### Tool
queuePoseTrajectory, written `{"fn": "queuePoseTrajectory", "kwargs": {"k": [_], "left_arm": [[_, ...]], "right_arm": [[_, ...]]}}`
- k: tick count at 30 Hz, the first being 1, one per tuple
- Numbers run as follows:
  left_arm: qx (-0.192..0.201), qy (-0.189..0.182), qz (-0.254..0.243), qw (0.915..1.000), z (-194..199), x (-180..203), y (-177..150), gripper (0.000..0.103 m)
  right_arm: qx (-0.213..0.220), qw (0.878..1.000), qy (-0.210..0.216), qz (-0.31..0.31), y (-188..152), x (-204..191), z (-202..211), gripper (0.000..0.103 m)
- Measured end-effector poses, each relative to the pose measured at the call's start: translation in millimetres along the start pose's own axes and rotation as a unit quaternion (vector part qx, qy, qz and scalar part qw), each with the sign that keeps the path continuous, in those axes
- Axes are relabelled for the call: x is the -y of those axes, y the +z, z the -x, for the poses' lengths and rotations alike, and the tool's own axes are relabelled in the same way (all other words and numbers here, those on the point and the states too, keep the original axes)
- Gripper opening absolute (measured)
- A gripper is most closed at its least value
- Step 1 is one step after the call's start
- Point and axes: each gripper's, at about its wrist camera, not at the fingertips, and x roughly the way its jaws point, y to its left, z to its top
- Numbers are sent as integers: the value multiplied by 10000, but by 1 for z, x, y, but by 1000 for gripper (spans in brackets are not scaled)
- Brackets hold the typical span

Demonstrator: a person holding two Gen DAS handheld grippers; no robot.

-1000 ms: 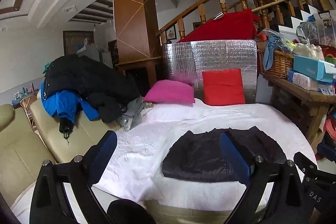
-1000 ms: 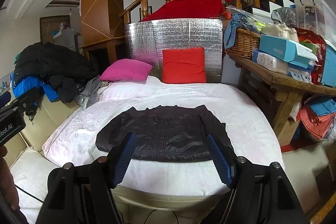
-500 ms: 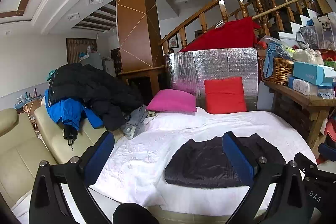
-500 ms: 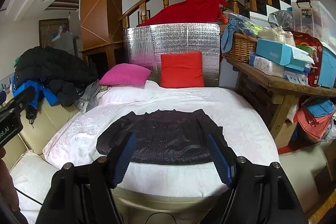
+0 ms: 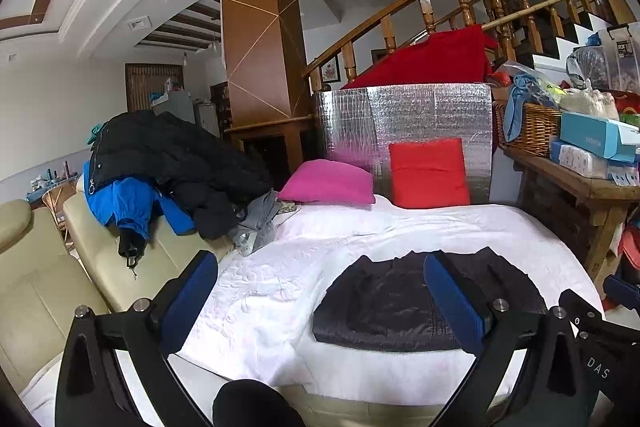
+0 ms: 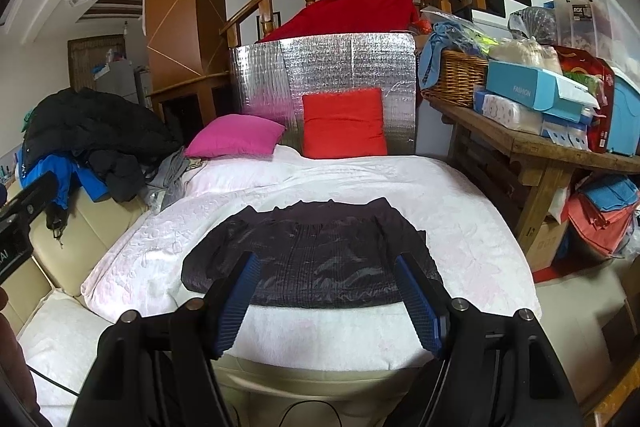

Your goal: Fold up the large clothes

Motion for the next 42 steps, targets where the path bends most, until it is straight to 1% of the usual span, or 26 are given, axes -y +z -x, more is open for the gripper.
{"fn": "queuePoseTrajectory", "kwargs": {"k": [42], "left_arm": [[-129, -3, -4, 9999, -9, -4, -7, 102]], "right_arm": [[34, 10000, -19, -73, 1, 5, -4, 74]]}}
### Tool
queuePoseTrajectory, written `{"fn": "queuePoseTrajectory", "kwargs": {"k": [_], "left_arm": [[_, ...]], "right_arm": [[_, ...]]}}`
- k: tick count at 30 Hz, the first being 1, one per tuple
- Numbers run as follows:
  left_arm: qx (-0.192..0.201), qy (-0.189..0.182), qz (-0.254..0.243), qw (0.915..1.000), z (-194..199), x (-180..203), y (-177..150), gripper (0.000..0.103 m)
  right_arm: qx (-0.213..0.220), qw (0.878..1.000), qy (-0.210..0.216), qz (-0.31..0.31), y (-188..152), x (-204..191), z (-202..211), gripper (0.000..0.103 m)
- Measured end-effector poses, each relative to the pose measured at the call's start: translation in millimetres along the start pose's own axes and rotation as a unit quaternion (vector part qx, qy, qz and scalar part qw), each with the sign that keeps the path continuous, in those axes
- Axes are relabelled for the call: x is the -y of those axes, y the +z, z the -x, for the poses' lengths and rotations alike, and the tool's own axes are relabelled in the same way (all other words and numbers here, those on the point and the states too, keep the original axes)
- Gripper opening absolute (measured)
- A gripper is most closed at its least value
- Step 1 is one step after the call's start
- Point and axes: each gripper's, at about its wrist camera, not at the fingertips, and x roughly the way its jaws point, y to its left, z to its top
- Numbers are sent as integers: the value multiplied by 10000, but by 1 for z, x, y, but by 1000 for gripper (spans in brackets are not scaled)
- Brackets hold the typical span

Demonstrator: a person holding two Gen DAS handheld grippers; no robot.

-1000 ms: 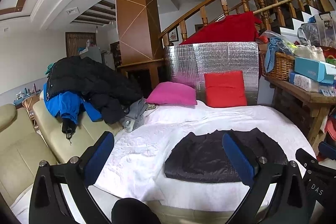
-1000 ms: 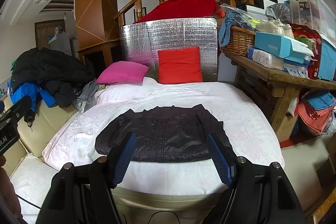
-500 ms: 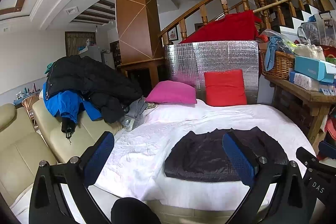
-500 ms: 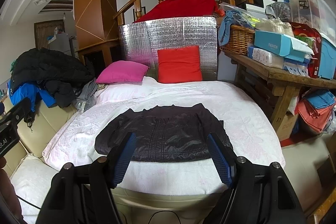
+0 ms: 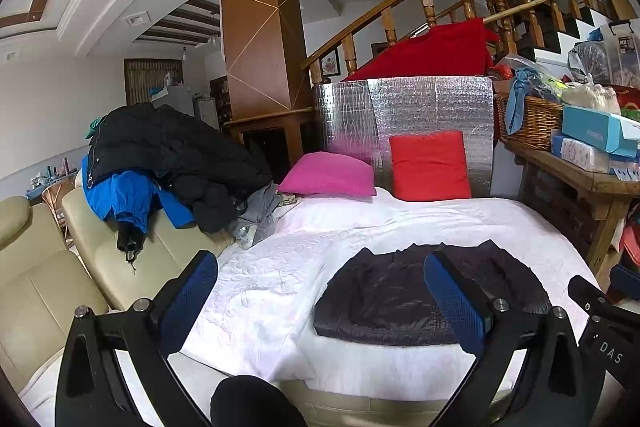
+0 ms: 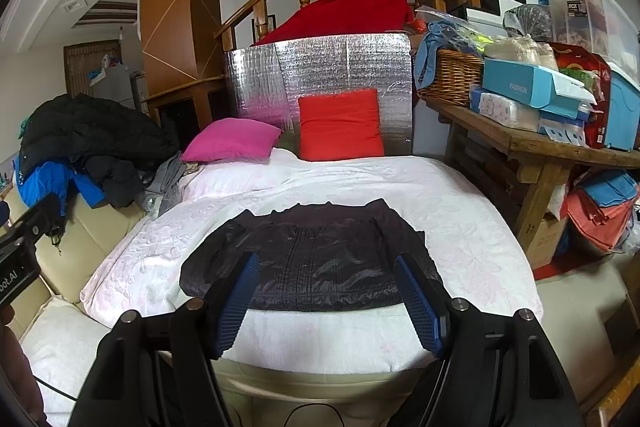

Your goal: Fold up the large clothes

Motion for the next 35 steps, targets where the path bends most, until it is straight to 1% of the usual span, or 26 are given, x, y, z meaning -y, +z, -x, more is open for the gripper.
{"fn": "queuePoseTrajectory", "kwargs": {"k": [8, 12, 15, 16, 17, 19, 23, 27, 30, 33, 35], "left_arm": [[-24, 6, -32, 10000, -4, 0, 0, 102], [-67, 5, -56, 10000, -11, 1, 0, 102], [-167, -68, -33, 9998, -19, 3, -1, 102], [-227, -138, -22, 9996, -23, 2, -1, 102], [-328, -283, -26, 9991, -29, 3, 0, 102], [-475, -421, -21, 9980, -38, 5, -1, 102], [-510, -420, -141, 9977, -48, 9, -1, 102], [-522, -500, -83, 9973, -55, 9, 3, 102], [-566, -654, -17, 9963, -64, 8, 6, 102], [-632, -914, 71, 9938, -81, 7, 8, 102], [-918, -1075, 178, 9898, -107, 8, 10, 102]], "right_arm": [[-7, 10000, -14, -6, 2, 1, -2, 74], [-22, 10000, -46, -48, 7, 5, -11, 74], [-64, 9999, -64, -113, 11, 10, -21, 74], [-75, 9999, -76, -123, 11, 10, -23, 74], [-87, 9998, -86, -140, 12, 12, -27, 74], [-101, 9997, -104, -174, 14, 15, -33, 74], [-140, 9995, -135, -259, 19, 19, -44, 74], [-144, 9995, -185, -225, 24, 17, -53, 74], [-211, 9994, -215, -157, 27, 14, -66, 74], [-309, 9991, -231, -148, 31, 14, -82, 74], [-361, 9988, -297, -126, 34, 17, -95, 74]]}}
